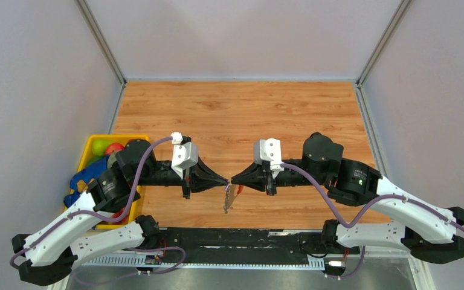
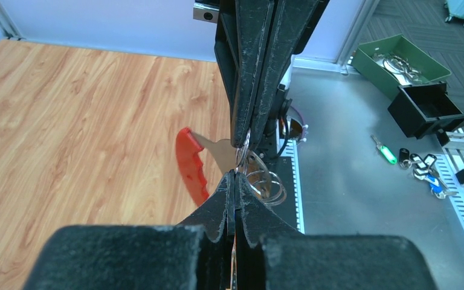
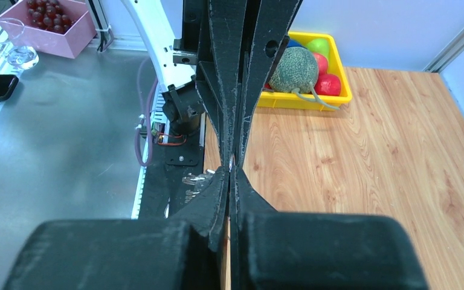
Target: Put the keys on the keyring
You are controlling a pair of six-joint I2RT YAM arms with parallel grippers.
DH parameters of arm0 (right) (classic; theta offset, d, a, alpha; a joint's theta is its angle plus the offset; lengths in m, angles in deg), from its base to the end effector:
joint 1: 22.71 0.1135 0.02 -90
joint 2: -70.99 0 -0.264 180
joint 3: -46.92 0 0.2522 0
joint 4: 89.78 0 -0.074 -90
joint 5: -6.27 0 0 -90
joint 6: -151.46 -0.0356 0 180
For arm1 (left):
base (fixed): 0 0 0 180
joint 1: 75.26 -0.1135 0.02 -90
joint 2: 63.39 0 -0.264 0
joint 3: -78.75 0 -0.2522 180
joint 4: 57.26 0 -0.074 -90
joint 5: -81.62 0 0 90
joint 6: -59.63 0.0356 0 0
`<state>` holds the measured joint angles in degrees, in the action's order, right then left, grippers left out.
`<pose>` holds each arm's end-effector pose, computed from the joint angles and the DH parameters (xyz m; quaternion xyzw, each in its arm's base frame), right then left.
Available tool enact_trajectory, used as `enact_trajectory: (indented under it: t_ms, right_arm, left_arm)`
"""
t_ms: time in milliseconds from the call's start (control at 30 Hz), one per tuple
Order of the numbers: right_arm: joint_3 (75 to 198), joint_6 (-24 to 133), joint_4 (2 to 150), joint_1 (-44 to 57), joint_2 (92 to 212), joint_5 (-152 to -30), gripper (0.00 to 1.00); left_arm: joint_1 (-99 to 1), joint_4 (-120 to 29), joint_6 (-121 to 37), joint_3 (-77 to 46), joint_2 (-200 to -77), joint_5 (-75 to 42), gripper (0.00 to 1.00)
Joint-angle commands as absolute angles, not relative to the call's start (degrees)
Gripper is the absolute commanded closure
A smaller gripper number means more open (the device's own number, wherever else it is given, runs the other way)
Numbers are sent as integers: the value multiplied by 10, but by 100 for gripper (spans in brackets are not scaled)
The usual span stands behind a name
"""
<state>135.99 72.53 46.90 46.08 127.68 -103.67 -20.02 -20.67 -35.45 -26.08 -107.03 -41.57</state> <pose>0.0587 0.1848 0.4488 -0.5721 0.5118 0.4195 0.4846 0.0680 -0.1321 0.4184 0.4743 0.5585 -0.5073 0.4536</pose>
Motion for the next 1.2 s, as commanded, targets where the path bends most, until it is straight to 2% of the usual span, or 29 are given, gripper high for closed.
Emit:
enact_trajectory:
  t_ms: [0, 233, 333, 467, 633, 700, 967, 1167]
  right_arm:
    - [1329, 720, 586, 460, 1241, -1048, 100]
    - [1289, 715, 646, 460, 1233, -1046, 100]
    - [1277, 714, 661, 460, 1233, -1044, 100]
    - [1270, 712, 672, 460, 1228, -1039, 100]
    - [1259, 705, 684, 460, 1210, -1025, 100]
    - [1255, 696, 690, 460, 1203, -1022, 100]
    - [1223, 661, 737, 460, 1177, -1014, 100]
    - [1171, 638, 830, 460, 1153, -1009, 100]
  left_arm:
    - [-201, -231, -361, -268, -1074, -435, 100]
    - [-201, -260, -370, -273, -1072, -447, 100]
    - [-201, -271, -376, -276, -1069, -449, 90]
    - [-201, -283, -380, -282, -1059, -446, 83]
    - [-201, -273, -379, -286, -1039, -421, 63]
    - [-201, -264, -377, -286, -1030, -405, 58]
    - [-201, -265, -379, -283, -995, -341, 49]
    - [-201, -346, -408, -311, -974, -346, 46]
